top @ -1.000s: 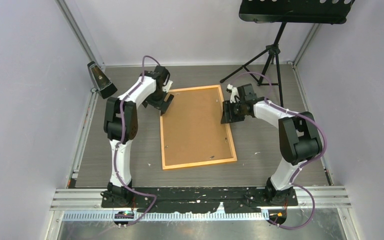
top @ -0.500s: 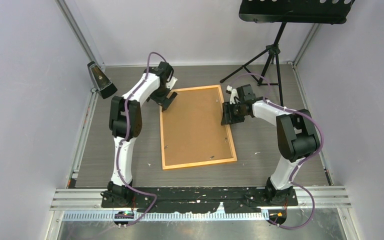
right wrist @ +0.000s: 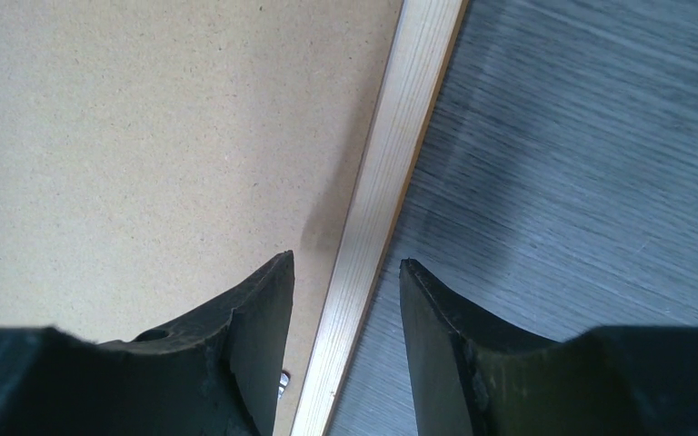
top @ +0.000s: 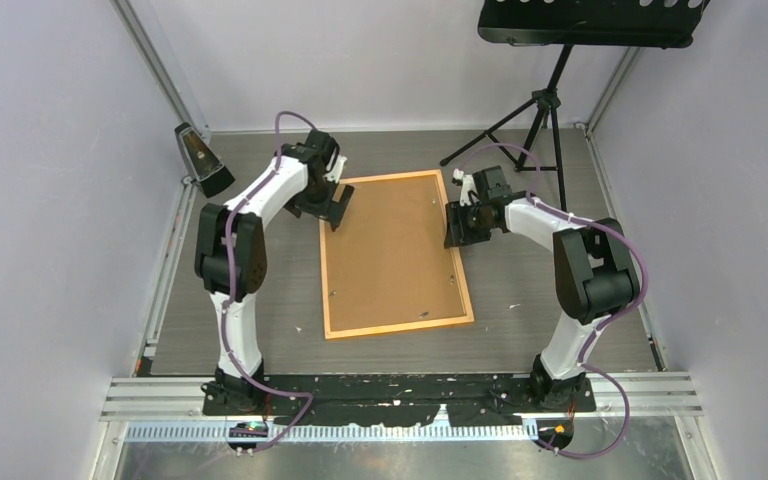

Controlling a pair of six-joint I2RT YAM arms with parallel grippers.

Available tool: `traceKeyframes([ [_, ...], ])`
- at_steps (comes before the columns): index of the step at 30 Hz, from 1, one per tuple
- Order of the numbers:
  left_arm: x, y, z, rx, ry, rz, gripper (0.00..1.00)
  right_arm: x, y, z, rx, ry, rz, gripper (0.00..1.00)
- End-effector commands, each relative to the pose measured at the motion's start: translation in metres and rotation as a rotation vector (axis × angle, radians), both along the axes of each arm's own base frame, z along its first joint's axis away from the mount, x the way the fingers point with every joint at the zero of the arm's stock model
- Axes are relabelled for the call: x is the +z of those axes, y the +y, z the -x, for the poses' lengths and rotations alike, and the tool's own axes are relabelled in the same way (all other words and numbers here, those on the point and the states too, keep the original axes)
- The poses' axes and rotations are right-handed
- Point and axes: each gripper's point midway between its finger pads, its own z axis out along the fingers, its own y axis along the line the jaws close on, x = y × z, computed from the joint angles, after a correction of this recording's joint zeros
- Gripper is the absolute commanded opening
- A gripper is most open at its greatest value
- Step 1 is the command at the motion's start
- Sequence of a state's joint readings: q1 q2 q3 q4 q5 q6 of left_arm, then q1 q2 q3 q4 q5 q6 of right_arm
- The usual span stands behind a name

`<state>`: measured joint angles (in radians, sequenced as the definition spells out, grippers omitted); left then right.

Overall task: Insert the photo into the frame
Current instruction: Install the photo frame at the center of the board.

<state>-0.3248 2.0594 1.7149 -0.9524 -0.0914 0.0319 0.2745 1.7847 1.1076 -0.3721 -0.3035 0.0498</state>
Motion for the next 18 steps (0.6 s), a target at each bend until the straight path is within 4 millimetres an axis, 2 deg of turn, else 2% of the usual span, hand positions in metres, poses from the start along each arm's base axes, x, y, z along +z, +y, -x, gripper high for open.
traceKeyframes([
  [1,0.013,-0.031,0.003,0.108,-0.013,0.21,1.0,0.017,-0.001,-0.016,0.0,-0.068,0.01,0.53],
  [6,0.011,-0.051,0.011,0.117,0.008,0.325,0.99,0.016,-0.001,-0.018,-0.001,-0.067,0.015,0.53],
  [18,0.005,-0.074,0.016,0.106,0.055,0.396,0.99,0.011,-0.001,-0.015,-0.002,-0.049,0.014,0.53],
])
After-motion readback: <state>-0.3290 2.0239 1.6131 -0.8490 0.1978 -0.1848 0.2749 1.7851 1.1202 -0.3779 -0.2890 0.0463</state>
